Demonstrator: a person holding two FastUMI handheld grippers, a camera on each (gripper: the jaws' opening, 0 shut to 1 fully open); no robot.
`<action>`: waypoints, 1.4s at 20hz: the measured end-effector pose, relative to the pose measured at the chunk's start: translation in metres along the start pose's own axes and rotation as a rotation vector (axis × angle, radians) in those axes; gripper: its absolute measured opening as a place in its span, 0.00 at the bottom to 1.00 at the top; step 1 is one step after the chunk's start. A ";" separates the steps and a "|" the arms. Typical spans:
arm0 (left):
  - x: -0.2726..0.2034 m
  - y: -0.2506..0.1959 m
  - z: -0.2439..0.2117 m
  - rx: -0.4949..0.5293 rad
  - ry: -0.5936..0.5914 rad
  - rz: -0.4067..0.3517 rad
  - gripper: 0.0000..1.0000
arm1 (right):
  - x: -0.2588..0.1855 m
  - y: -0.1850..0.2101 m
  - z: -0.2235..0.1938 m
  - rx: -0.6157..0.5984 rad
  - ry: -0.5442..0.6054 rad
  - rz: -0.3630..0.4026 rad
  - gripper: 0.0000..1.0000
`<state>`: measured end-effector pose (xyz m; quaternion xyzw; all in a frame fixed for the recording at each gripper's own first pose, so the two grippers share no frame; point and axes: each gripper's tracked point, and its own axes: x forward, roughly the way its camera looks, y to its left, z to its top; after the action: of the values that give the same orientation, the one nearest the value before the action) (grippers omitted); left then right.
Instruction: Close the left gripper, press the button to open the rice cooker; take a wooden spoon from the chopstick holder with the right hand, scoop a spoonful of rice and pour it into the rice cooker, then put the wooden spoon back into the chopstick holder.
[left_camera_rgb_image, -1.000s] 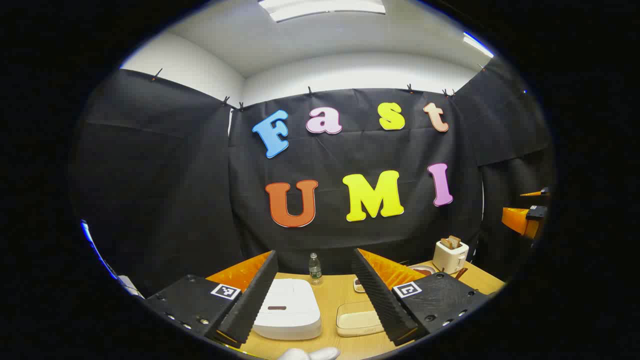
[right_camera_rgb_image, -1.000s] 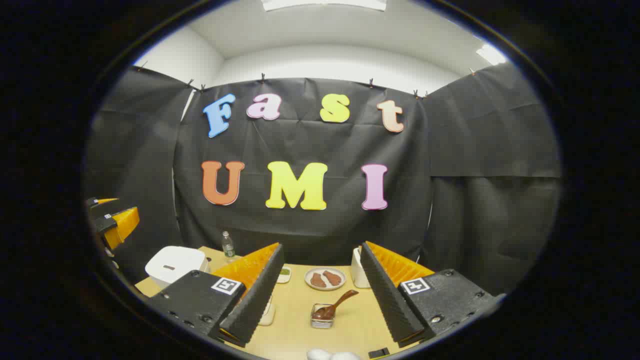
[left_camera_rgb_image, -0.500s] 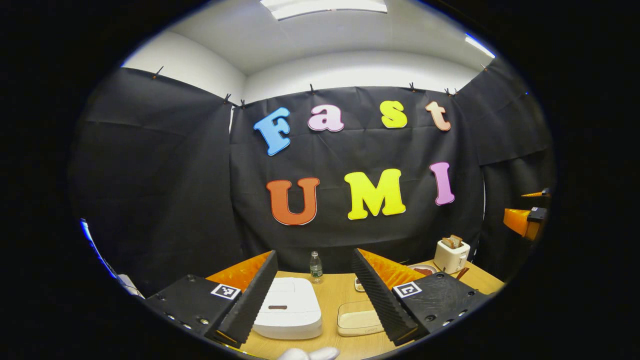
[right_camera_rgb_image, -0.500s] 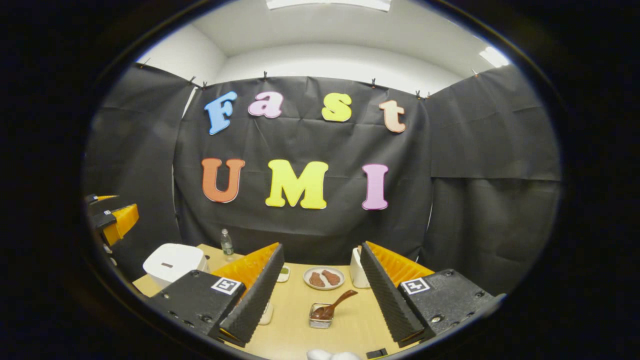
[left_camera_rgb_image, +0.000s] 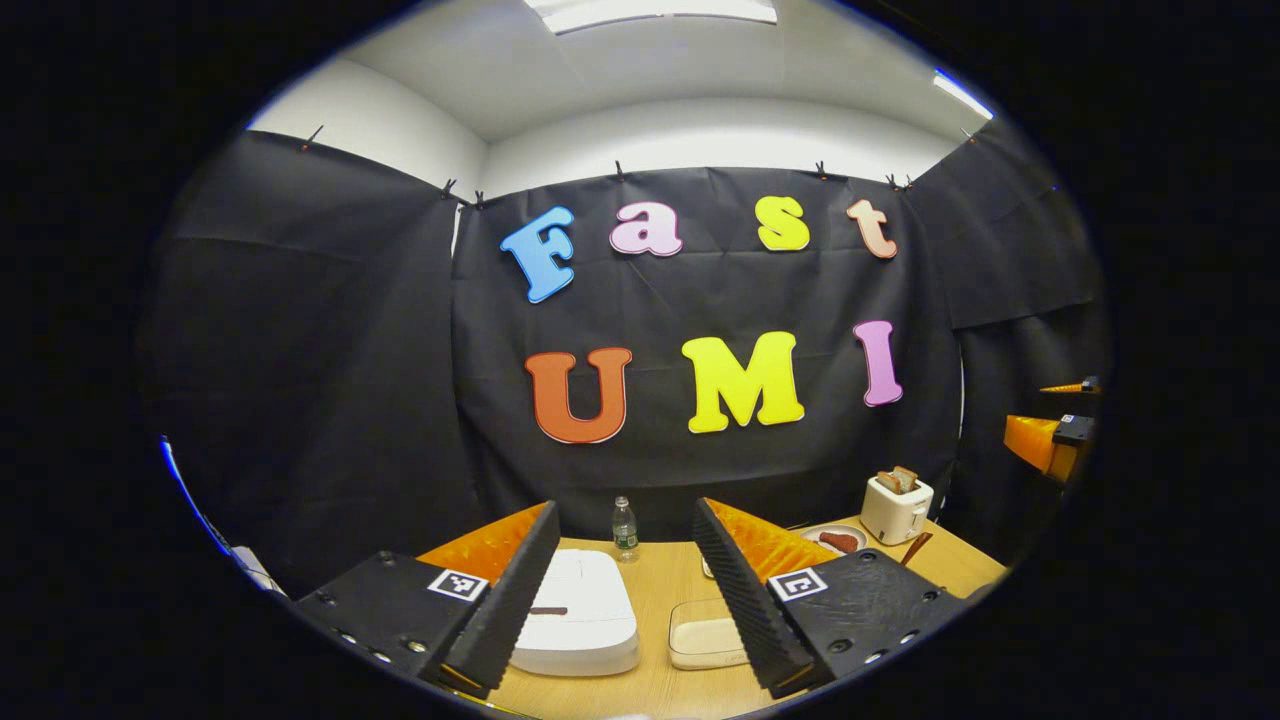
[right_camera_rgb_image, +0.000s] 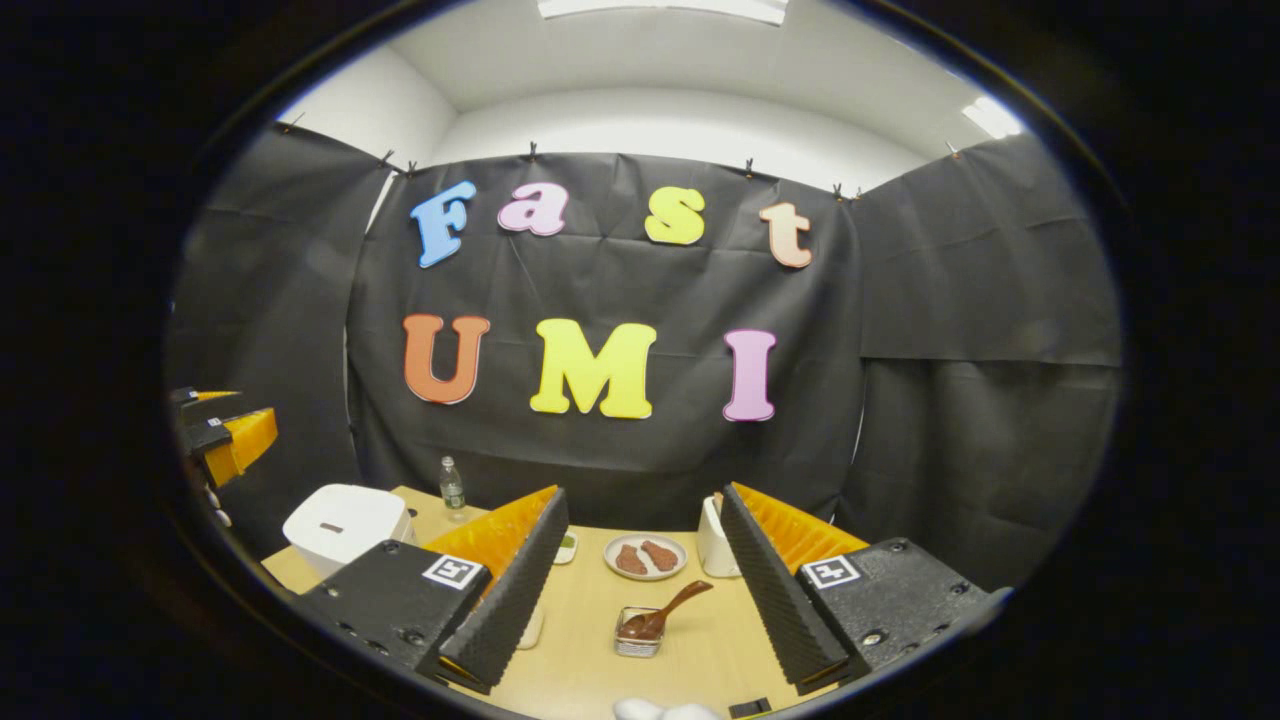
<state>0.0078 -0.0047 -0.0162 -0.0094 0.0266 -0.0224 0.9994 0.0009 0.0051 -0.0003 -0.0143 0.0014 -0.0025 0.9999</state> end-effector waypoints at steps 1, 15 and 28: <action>0.002 0.001 -0.001 -0.006 0.001 -0.002 0.59 | 0.001 0.001 -0.001 -0.002 -0.003 0.002 1.00; 0.079 0.076 -0.081 -0.051 0.161 0.135 0.00 | 0.007 0.016 -0.008 -0.093 0.045 0.003 1.00; 0.125 0.111 -0.260 -0.091 0.505 0.216 0.00 | 0.019 0.056 -0.030 -0.140 0.131 0.035 1.00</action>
<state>0.1234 0.0961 -0.2841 -0.0455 0.2766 0.0838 0.9563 0.0204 0.0597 -0.0319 -0.0841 0.0673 0.0142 0.9941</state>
